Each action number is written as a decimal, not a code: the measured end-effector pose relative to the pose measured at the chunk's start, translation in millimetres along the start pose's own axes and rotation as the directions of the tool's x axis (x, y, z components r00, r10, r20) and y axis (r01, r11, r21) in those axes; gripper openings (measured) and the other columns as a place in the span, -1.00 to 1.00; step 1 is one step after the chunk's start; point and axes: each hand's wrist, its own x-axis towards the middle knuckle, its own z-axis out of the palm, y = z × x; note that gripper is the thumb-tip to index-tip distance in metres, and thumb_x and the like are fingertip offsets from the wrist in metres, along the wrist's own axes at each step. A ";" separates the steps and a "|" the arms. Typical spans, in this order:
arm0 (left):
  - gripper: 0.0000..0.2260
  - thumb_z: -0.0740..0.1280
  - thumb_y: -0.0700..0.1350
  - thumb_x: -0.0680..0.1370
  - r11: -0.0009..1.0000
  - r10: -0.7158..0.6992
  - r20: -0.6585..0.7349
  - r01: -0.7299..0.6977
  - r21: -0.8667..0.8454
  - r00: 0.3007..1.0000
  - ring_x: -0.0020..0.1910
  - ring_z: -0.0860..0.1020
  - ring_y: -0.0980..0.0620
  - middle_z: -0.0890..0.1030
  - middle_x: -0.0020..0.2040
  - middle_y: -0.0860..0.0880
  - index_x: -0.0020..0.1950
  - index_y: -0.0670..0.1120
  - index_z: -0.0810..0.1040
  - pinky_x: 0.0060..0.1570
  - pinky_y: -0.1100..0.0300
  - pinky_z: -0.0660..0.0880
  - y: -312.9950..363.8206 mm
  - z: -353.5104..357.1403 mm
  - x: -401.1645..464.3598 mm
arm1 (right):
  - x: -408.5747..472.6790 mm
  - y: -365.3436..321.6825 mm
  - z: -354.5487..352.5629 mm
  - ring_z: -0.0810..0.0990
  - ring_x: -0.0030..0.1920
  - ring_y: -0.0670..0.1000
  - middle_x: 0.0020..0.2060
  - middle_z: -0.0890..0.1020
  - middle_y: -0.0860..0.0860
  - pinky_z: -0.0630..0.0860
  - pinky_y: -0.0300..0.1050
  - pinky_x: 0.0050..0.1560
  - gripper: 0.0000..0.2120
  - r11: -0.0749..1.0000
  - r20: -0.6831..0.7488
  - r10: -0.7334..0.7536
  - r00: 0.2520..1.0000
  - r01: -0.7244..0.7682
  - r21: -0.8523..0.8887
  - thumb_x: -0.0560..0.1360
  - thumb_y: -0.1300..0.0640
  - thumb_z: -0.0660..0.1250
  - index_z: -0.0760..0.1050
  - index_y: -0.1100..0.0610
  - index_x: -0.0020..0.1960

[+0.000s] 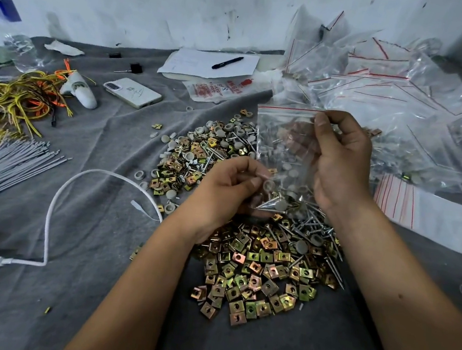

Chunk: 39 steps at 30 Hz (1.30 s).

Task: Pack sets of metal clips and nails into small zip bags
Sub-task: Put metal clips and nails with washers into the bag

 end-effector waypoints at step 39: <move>-0.56 0.65 -0.36 0.31 0.951 0.219 -0.025 -0.208 0.228 0.975 -0.10 0.74 -0.23 0.74 -0.07 -0.20 0.00 -0.20 0.47 -0.20 -0.28 0.68 3.9 2.6 -7.1 | 1.9 3.1 0.4 0.74 -0.08 0.24 -0.03 0.71 0.31 0.67 0.05 -0.09 -0.93 0.999 0.084 -0.032 0.996 0.030 0.029 0.68 0.18 0.27 0.52 0.14 0.05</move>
